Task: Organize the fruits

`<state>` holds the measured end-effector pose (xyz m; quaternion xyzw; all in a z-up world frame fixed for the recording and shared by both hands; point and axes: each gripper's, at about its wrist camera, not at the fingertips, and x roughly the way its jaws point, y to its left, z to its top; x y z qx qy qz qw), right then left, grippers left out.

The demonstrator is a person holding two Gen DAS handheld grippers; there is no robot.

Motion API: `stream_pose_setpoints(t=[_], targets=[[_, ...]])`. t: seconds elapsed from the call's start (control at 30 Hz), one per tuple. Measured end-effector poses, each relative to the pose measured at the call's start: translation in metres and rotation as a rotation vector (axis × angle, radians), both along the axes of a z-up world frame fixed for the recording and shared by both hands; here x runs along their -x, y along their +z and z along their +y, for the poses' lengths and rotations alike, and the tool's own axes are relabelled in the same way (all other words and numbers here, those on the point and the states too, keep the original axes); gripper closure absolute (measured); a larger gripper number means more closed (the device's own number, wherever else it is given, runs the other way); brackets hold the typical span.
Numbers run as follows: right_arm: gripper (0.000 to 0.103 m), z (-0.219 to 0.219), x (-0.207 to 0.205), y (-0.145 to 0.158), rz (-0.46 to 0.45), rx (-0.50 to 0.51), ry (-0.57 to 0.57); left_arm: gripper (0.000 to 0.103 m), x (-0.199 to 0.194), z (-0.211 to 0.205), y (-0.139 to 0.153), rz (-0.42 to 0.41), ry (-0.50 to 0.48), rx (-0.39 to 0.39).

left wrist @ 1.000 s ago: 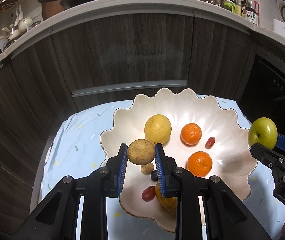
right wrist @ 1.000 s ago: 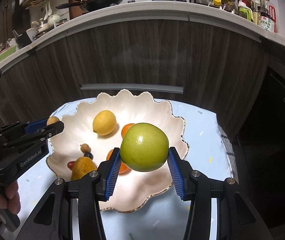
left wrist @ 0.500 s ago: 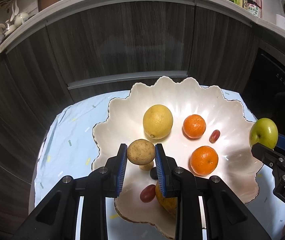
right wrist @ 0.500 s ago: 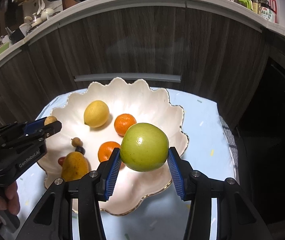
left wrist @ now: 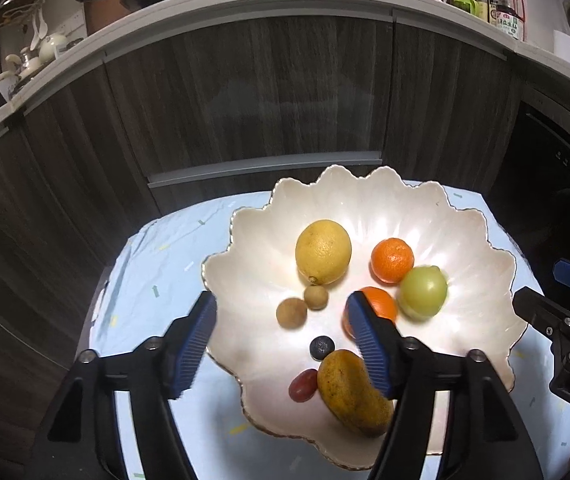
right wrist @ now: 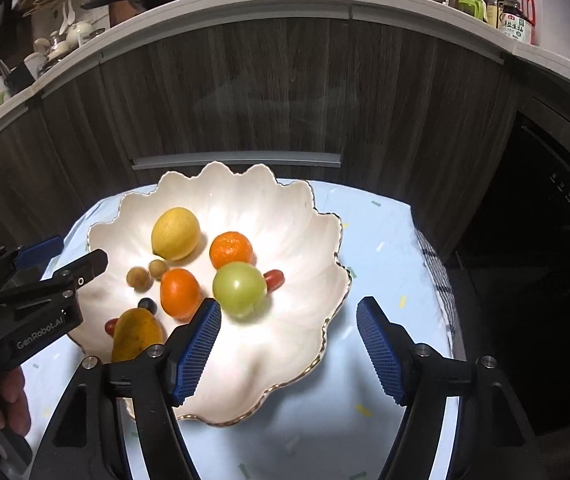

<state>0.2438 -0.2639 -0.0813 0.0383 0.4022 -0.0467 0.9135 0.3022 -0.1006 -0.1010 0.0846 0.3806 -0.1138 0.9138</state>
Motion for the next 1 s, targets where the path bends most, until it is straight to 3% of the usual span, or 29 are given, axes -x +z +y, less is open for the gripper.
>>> stream_pose_setpoints(t=[0.23, 1.0], targets=[[0.028, 0.003, 0.012, 0.011, -0.026, -0.006, -0.006, 0.024, 0.012, 0.005, 0.015, -0.028, 0.011, -0.002], [0.028, 0.022, 0.072, 0.051, -0.089, -0.008, -0.008, 0.023, 0.085, 0.033, 0.056, -0.045, 0.053, -0.004]])
